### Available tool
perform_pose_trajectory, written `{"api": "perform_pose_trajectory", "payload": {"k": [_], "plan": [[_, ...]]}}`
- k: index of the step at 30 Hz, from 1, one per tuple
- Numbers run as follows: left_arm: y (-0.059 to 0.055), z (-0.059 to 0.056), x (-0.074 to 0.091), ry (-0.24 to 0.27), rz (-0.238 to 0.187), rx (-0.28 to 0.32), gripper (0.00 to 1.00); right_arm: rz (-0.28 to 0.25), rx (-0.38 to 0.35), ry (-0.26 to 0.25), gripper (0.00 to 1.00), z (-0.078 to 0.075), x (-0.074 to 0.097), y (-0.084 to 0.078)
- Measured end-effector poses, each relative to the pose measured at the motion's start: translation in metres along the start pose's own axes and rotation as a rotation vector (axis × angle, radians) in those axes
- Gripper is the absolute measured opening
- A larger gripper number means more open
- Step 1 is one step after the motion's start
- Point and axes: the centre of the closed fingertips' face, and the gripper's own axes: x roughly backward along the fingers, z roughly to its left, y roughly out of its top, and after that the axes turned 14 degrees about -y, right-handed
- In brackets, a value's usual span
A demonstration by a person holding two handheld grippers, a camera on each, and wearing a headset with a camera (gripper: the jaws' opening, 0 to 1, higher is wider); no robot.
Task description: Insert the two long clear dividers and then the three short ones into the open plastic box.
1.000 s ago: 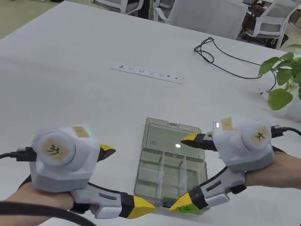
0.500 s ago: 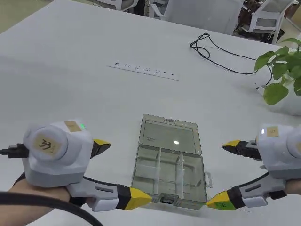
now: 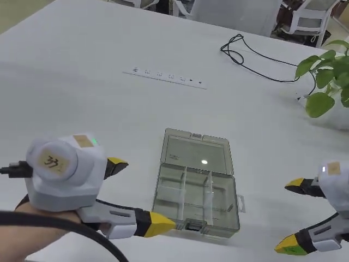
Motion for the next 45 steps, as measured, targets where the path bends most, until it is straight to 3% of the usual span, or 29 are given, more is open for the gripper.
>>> {"api": "perform_pose_trajectory", "payload": {"k": [4,9,13,21,34,45], "plan": [[-0.001,0.0,0.002,0.003,0.002,0.0,0.93,0.054,0.094,0.014,0.79,-0.003,-0.002,-0.011],[0.001,-0.001,0.003,0.004,0.002,-0.004,0.93,0.114,0.16,0.044,0.7,-0.004,-0.008,-0.023],[0.001,-0.001,0.003,0.006,0.002,-0.006,0.93,0.127,0.182,0.06,0.63,-0.002,-0.01,-0.023],[0.002,-0.001,0.005,0.013,0.003,-0.003,0.93,0.154,0.312,0.089,0.52,0.003,-0.016,-0.026],[0.001,-0.004,0.002,0.006,0.009,-0.004,0.93,0.168,0.34,0.098,0.42,0.003,-0.021,-0.027],[0.0,-0.004,0.0,-0.001,0.009,-0.003,0.92,0.164,0.313,0.114,0.36,0.005,-0.02,-0.028]]}}
